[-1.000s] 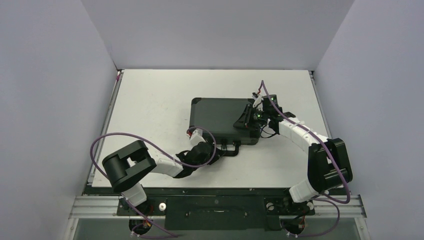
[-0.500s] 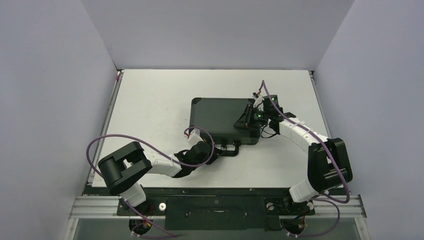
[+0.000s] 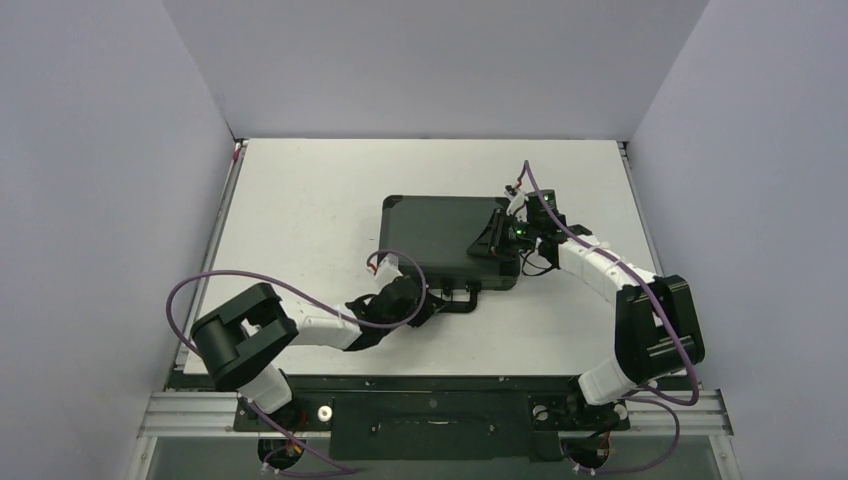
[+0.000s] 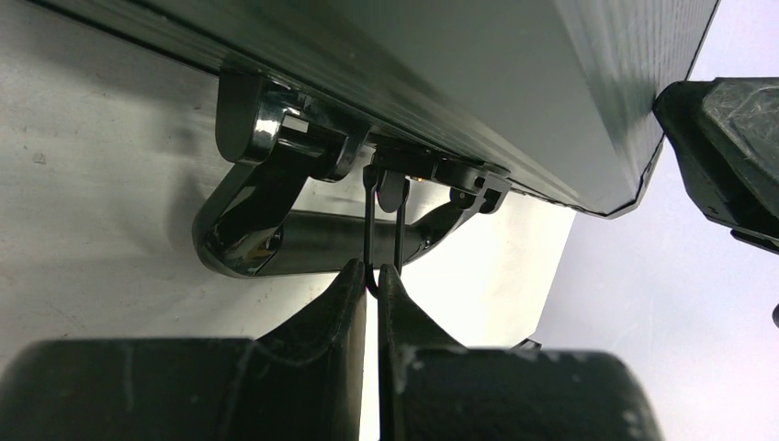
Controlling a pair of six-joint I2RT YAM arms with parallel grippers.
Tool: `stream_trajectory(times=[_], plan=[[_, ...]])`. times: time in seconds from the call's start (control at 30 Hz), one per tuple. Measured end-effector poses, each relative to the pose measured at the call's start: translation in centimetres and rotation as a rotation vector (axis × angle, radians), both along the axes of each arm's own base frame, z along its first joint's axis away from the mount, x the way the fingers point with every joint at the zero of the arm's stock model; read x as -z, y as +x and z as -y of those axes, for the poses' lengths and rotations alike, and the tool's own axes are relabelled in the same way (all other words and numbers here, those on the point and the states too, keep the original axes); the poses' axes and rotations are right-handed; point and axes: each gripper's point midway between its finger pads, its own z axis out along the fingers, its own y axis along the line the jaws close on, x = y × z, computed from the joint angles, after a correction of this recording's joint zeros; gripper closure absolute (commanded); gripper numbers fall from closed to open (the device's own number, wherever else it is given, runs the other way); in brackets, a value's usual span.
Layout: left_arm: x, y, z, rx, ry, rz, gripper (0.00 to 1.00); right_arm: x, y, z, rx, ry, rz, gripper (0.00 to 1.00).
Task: Pack up texas hold em set
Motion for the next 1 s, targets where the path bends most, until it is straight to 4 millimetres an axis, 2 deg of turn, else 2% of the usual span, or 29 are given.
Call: stream_trajectory(times=[0.47,0.57,1.0], plan=[[-0.9,0.7,0.4,0.042,0.062,-0.054,1.00,0.1,0.0,0.0,-0.007,0.014,-0.007,0.82],[-1.2,1.0,0.4,0.040,0.067,-0.067,0.98,0.1,0.0,-0.1,-0.008,0.016,-0.006,0.82],[-3.7,5.4,-0.5,-0.019,0.078,-0.007,0.89,0.1,1.2,-0.4,-0.007,0.025,0.035,0.82]])
